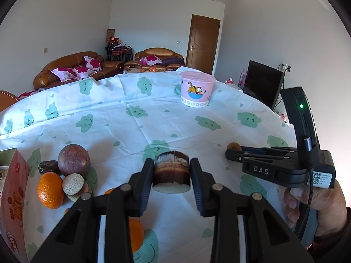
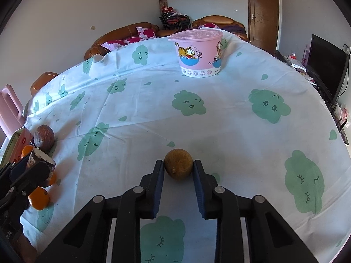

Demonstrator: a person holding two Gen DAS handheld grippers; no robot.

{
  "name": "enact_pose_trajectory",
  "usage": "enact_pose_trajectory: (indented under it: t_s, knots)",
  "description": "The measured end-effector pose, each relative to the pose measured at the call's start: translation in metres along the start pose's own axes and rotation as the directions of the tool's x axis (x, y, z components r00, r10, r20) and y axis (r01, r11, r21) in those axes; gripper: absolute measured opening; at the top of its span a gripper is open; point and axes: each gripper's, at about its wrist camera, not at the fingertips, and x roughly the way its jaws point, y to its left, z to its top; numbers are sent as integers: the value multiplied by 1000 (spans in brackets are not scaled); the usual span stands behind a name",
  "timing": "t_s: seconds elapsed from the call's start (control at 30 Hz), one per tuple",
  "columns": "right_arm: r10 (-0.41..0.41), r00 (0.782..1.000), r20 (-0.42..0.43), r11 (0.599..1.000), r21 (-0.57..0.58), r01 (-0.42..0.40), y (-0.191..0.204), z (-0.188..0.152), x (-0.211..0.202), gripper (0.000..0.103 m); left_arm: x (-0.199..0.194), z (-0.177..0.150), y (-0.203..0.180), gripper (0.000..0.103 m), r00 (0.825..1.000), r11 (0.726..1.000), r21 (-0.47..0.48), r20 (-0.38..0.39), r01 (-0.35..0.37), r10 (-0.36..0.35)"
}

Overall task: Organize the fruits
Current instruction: 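Lift the cake with the left tool while the right tool lifts the brown fruit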

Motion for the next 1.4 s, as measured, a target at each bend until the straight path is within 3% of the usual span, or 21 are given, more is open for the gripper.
enact_pose_trajectory:
  t_s: [0.5, 0.8, 1.4]
  knots:
    - [29, 990, 140, 997, -77, -18, 11, -8, -25, 28, -13, -1, 4, 35, 997, 1000, -21, 77, -18, 20]
    - [29, 961, 275, 990, -144, 11, 23, -15, -49, 28, -19, -3, 4, 35, 994, 999, -19, 107, -31, 33]
    - [78, 914, 399, 986, -167, -11, 23, -26, -71, 28, -30, -6, -2, 35, 983, 997, 2, 169, -72, 70]
